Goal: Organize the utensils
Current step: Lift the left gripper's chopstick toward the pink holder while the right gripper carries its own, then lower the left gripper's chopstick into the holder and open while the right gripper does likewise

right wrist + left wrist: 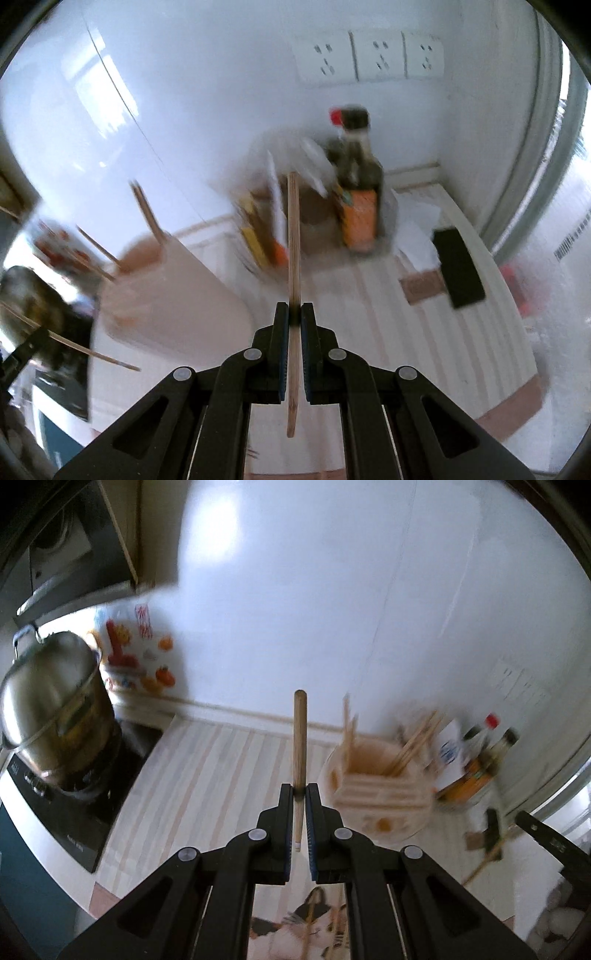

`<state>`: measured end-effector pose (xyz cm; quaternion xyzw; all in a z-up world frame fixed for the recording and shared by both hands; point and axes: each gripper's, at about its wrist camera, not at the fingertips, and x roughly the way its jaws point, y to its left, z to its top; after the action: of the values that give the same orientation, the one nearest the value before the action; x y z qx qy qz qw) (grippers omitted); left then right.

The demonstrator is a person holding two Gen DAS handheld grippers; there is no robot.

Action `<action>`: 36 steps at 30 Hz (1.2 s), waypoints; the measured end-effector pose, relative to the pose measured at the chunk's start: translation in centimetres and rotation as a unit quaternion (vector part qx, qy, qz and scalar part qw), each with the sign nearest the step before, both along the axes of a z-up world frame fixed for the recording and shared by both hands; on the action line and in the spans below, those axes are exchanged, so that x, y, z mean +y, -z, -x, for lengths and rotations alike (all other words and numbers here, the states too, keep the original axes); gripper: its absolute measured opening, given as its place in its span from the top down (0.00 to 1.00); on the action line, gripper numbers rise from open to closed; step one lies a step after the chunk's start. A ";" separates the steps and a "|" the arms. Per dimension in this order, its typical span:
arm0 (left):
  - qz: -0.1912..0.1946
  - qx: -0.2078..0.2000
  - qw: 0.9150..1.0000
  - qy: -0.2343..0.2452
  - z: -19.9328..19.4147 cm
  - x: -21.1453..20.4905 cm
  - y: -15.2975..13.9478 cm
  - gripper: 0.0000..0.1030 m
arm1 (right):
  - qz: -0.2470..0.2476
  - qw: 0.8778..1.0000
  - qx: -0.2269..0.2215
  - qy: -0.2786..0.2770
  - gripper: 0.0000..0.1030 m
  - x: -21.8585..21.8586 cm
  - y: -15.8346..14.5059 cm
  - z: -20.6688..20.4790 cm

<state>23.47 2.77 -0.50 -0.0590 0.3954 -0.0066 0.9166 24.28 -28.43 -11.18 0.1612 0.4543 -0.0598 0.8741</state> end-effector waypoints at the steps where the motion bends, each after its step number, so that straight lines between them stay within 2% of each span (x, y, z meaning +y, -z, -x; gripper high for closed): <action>1: 0.002 -0.007 1.000 0.003 0.1 -0.1 -1.0 0.96 | -0.003 1.000 -0.006 -0.004 0.94 0.2 -0.7 -0.2; 12: 0.032 -0.057 0.998 0.022 0.1 -0.9 -8.2 0.96 | -0.053 0.993 -0.086 -0.056 0.94 2.8 -9.2 -5.1; 15: 0.035 -0.064 0.997 0.027 -0.8 -1.7 -8.9 0.96 | -0.057 0.990 -0.108 -0.070 0.94 3.8 -11.5 -6.7; 19: 0.027 -0.059 0.997 0.039 -3.3 -3.3 -8.7 0.96 | -0.053 0.988 -0.123 -0.075 0.94 4.8 -12.6 -9.0; 24: 0.014 -0.022 0.998 0.050 -7.6 -5.1 -6.0 0.96 | -0.057 0.989 -0.115 -0.070 0.94 5.9 -11.3 -12.5; 29: 0.010 0.014 0.999 0.049 -10.7 -5.7 -2.5 0.96 | -0.068 0.992 -0.095 -0.057 0.94 6.5 -8.0 -15.3; 33: 0.023 0.045 0.997 0.051 -12.0 -5.5 -0.4 0.96 | -0.064 0.993 -0.083 -0.057 0.94 7.1 -5.9 -16.3; 36: 0.041 0.057 0.996 0.060 -11.9 -5.1 0.0 0.95 | -0.068 0.993 -0.070 -0.063 0.94 7.4 -4.5 -16.6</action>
<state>35.40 -2.29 -0.48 -0.0730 0.4493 -0.0741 0.8873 40.85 -20.98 -6.71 0.1951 0.4040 0.0376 0.8929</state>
